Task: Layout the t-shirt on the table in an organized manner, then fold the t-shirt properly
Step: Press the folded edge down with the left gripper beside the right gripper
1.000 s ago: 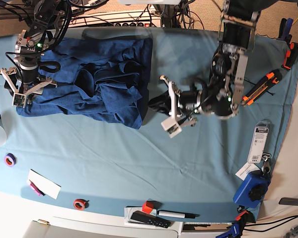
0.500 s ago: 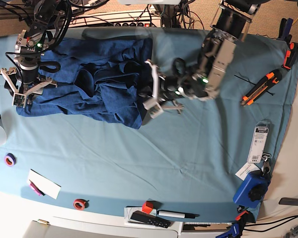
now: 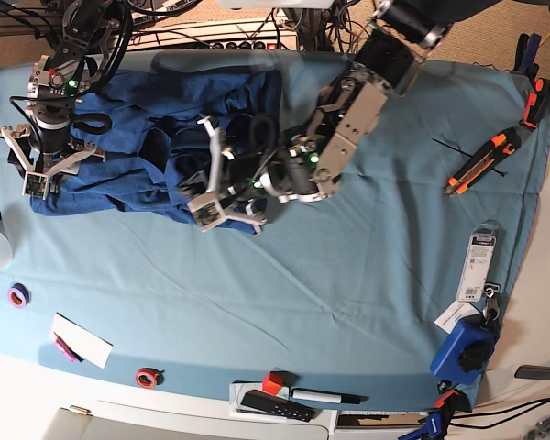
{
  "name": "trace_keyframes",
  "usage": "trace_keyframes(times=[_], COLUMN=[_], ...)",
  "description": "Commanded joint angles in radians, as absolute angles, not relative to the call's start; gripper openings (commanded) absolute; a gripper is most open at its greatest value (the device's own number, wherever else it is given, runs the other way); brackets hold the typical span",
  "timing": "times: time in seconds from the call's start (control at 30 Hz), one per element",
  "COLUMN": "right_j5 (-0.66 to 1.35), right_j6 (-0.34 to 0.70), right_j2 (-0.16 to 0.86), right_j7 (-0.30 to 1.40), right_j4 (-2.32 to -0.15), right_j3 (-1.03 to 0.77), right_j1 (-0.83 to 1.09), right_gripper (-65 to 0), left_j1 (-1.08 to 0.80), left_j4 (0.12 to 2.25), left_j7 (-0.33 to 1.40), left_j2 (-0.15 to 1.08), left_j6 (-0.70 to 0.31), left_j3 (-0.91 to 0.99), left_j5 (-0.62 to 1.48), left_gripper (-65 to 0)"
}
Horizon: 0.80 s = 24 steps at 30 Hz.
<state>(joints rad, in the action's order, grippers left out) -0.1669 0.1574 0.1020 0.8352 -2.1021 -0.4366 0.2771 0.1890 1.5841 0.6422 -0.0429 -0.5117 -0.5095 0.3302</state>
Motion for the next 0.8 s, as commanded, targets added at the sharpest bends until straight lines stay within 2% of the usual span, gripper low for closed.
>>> trace_keyframes(times=[0.0,0.1,0.23,0.47,0.6,0.77], right_j5=[-0.173,-0.173,-0.173,-0.173,-0.173,-0.173], right_j6=[0.153,0.153,0.153,0.153,0.153,0.153], right_j2=[0.113,0.113,0.114,0.113,0.114,0.113], right_j7=[0.813,0.813,0.813,0.811,0.807,0.807], right_j4=[-2.119,-2.119,-2.119,-2.119,-2.119,-2.119], right_j3=[-0.44,-0.44,-0.44,-0.44,-0.44,-0.44], right_j1=[0.271,0.271,0.271,0.271,0.271,0.271], right_gripper=[-38.1,-38.1,-38.1,-38.1,-38.1,-38.1], left_j1=[0.208,0.212,0.272,0.289,0.242,0.186], left_j4=[1.592,1.584,1.588,1.592,1.592,1.591], left_j7=[0.598,0.593,0.746,0.945,0.964,0.934], left_j2=[-0.073,-0.099,-0.077,0.048,0.113,0.131], left_j6=[-0.512,-0.513,-0.513,-0.695,-0.698,-0.698], left_j3=[-0.508,-0.508,-0.492,-0.338,-0.307,-0.307], left_j5=[0.33,0.278,0.374,0.692,0.742,0.73], left_gripper=[-65.0,-65.0,-65.0,-65.0,-65.0,-65.0])
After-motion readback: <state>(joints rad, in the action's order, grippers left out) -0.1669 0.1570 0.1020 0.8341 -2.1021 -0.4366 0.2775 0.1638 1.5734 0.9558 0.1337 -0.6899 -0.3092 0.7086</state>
